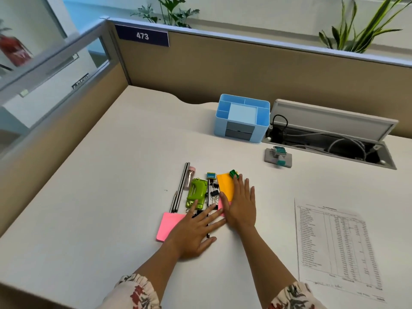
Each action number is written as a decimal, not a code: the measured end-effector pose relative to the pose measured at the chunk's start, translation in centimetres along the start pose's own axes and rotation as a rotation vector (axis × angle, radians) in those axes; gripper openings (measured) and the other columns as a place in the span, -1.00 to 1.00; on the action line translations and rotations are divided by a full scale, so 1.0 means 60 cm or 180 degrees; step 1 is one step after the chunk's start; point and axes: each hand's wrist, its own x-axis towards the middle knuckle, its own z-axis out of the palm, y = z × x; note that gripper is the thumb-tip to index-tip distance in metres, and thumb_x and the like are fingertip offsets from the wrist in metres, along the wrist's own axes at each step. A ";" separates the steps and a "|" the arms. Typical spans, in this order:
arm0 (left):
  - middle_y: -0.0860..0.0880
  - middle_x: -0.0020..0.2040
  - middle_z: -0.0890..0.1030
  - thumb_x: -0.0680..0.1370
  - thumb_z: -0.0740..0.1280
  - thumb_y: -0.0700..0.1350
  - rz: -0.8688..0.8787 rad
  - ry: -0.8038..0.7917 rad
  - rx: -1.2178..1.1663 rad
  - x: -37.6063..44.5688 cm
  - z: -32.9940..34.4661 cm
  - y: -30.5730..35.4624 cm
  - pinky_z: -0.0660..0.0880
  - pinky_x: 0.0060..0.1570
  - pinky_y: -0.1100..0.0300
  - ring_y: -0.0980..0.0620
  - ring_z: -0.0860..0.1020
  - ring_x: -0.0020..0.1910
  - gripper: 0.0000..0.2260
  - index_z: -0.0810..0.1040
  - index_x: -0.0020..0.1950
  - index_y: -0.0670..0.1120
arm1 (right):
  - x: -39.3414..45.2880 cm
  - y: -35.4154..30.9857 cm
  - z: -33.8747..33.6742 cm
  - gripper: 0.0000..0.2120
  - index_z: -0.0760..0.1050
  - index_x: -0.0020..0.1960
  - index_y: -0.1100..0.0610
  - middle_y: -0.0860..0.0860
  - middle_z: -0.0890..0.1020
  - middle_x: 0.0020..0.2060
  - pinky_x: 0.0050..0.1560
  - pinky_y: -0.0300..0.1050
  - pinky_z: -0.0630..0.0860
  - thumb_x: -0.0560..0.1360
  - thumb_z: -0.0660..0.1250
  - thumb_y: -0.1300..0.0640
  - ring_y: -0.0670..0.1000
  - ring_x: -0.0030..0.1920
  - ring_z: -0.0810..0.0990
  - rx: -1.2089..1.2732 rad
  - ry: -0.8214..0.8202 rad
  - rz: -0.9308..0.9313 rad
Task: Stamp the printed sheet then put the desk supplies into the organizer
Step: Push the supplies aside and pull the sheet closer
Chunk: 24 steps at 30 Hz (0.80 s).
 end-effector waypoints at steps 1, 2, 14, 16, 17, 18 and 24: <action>0.07 0.62 -0.06 0.66 -0.04 0.17 -0.0043 0.0002 -0.0011 -0.003 0.000 -0.004 -0.08 0.47 -0.29 0.03 -0.15 0.59 -0.48 -0.09 0.60 0.14 | 0.003 -0.006 0.003 -0.30 -0.10 0.61 0.00 -0.06 -0.04 0.59 0.57 0.00 -0.19 0.60 -0.05 -0.33 0.01 0.59 -0.14 0.0002 0.0008 -0.0019; 0.08 0.62 -0.07 0.66 -0.04 0.17 -0.0079 0.0007 -0.0018 -0.005 0.000 -0.007 -0.08 0.47 -0.30 0.03 -0.15 0.59 -0.48 -0.10 0.60 0.15 | 0.005 -0.011 0.005 -0.30 -0.09 0.61 -0.01 -0.06 -0.03 0.59 0.57 0.00 -0.19 0.60 -0.05 -0.33 0.01 0.59 -0.14 0.0002 0.0014 -0.0035; 0.11 0.61 -0.03 0.66 -0.02 0.16 -0.0311 0.0036 0.0009 -0.035 -0.003 -0.069 -0.12 0.47 -0.28 0.06 -0.13 0.59 -0.49 -0.06 0.60 0.15 | 0.042 -0.078 0.034 -0.31 -0.07 0.60 0.00 -0.05 -0.01 0.59 0.57 0.01 -0.19 0.60 -0.05 -0.32 0.01 0.59 -0.13 0.0026 -0.0067 -0.0252; 0.11 0.61 -0.02 0.66 -0.02 0.16 -0.0369 0.0013 0.0021 -0.040 -0.004 -0.081 -0.13 0.47 -0.27 0.06 -0.13 0.59 -0.49 -0.04 0.60 0.15 | 0.049 -0.090 0.040 -0.32 -0.07 0.61 0.00 -0.05 -0.01 0.59 0.56 0.00 -0.20 0.61 -0.04 -0.31 0.01 0.59 -0.13 0.0015 -0.0081 -0.0294; 0.11 0.61 -0.03 0.66 -0.02 0.16 -0.0394 0.0012 0.0018 -0.043 -0.004 -0.086 -0.14 0.48 -0.27 0.07 -0.13 0.59 -0.49 -0.04 0.60 0.15 | 0.052 -0.095 0.043 -0.32 -0.07 0.61 0.01 -0.05 -0.01 0.59 0.56 -0.01 -0.21 0.61 -0.04 -0.31 0.01 0.59 -0.13 0.0015 -0.0088 -0.0314; 0.12 0.61 -0.04 0.66 -0.03 0.16 -0.0423 0.0014 0.0008 -0.045 -0.004 -0.091 -0.15 0.48 -0.27 0.07 -0.14 0.59 -0.49 -0.05 0.60 0.15 | 0.055 -0.101 0.045 -0.32 -0.07 0.61 0.01 -0.04 -0.02 0.59 0.56 0.00 -0.20 0.61 -0.04 -0.31 0.01 0.59 -0.14 0.0017 -0.0103 -0.0336; 0.13 0.61 -0.07 0.66 -0.02 0.17 -0.0550 0.0010 -0.0034 -0.062 -0.005 -0.124 -0.13 0.49 -0.26 0.08 -0.16 0.59 -0.48 -0.07 0.60 0.14 | 0.070 -0.139 0.060 -0.30 -0.08 0.61 0.03 -0.01 -0.02 0.60 0.57 0.06 -0.12 0.60 -0.08 -0.32 0.03 0.59 -0.13 0.0058 -0.0152 -0.0438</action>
